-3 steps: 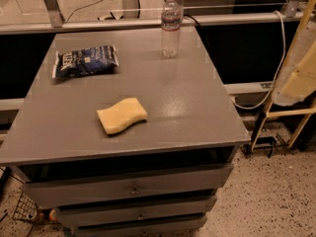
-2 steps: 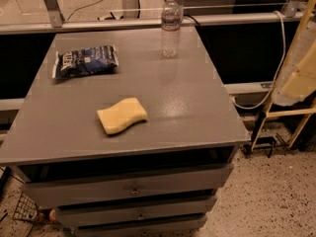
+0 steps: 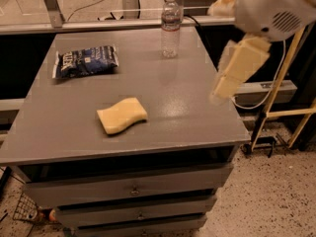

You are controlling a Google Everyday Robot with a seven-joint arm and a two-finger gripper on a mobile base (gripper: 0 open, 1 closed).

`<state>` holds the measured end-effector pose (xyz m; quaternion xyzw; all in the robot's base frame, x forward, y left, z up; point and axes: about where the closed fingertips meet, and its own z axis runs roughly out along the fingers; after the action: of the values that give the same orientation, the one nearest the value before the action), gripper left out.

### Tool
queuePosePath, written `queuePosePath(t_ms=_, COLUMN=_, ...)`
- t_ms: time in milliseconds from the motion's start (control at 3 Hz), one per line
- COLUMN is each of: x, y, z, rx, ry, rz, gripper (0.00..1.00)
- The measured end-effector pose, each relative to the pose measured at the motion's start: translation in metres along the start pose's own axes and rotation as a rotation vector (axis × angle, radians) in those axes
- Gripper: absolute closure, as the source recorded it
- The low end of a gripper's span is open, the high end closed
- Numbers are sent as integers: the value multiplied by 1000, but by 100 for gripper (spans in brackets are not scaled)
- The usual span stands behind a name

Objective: Move sponge near blue chip bag

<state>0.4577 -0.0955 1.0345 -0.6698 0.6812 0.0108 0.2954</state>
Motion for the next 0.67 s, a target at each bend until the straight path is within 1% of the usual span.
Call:
queuePosePath(t_ms=333, x=-5, y=-1, z=70, rx=-138, ry=-57, rz=-12, gripper=0)
queuePosePath(t_ms=667, x=5, y=9, z=160, rx=-252, ry=-28, rz=-13, gripper=0)
